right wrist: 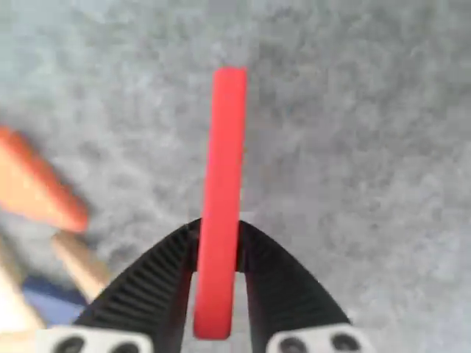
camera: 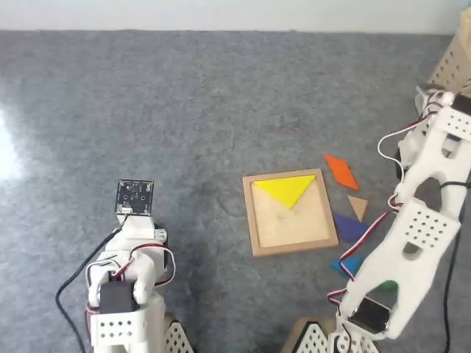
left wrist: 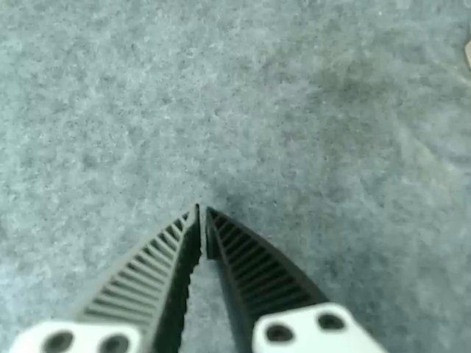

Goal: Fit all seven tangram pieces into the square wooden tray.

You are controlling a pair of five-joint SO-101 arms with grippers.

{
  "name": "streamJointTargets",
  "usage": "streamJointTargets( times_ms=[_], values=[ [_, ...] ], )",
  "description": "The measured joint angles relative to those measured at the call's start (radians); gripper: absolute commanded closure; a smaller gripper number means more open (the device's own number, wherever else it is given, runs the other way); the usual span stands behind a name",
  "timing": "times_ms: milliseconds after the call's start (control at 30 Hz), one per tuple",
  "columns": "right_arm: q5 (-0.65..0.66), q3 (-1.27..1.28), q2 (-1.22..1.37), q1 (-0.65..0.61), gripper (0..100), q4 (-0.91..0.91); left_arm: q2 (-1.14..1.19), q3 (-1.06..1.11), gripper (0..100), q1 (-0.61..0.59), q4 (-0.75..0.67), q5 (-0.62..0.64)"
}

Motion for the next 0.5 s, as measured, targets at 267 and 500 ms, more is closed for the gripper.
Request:
streamJointTargets(
  times_ms=[267,500],
  values=[
    [-0.1,0.574,-0.612,-0.295,99.2,-0.005,0.0,0.0,99,0.0,0.0,0.0],
    [-0.318,0.996,-0.901,-0.72,99.2,-0.203,0.0,0.0,99,0.0,0.0,0.0]
  ],
)
